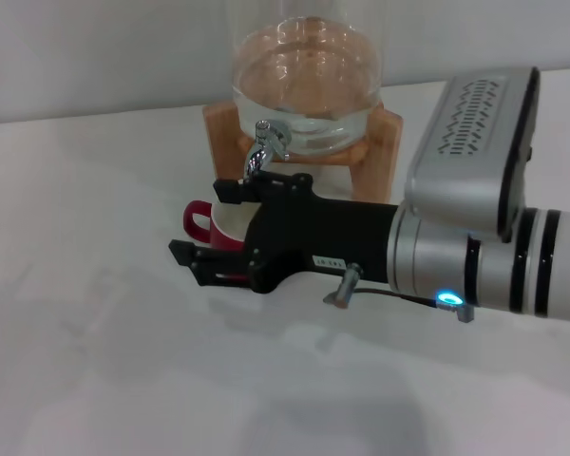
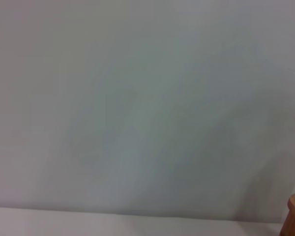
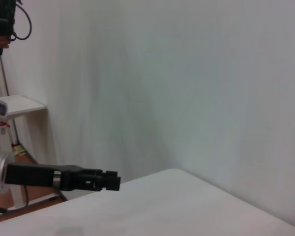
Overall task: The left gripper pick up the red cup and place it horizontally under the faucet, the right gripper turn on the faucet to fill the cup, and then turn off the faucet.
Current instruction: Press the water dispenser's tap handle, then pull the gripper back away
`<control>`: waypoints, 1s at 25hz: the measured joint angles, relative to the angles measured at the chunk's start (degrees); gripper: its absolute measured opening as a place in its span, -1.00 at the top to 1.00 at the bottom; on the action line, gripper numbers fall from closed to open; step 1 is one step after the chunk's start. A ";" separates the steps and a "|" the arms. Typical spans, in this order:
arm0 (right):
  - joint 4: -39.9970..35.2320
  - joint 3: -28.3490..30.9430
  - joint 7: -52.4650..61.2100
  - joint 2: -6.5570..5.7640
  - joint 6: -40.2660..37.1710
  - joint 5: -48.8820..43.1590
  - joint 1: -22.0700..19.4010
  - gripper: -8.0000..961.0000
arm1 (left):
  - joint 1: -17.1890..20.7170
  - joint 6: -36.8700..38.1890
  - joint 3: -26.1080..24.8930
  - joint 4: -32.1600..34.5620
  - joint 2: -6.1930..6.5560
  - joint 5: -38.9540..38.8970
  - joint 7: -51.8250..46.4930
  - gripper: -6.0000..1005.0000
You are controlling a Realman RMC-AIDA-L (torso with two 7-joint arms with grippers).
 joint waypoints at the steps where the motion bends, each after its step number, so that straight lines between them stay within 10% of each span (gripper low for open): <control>1: 0.21 -0.17 0.01 0.00 -0.66 0.05 0.18 -0.66 | -0.01 0.01 0.00 -0.08 -0.01 0.00 0.00 -0.74; 25: 5.83 1.80 -0.56 -0.09 -5.20 1.83 2.25 -0.66 | 0.22 -1.21 0.44 -0.01 -0.05 -0.04 0.05 -0.74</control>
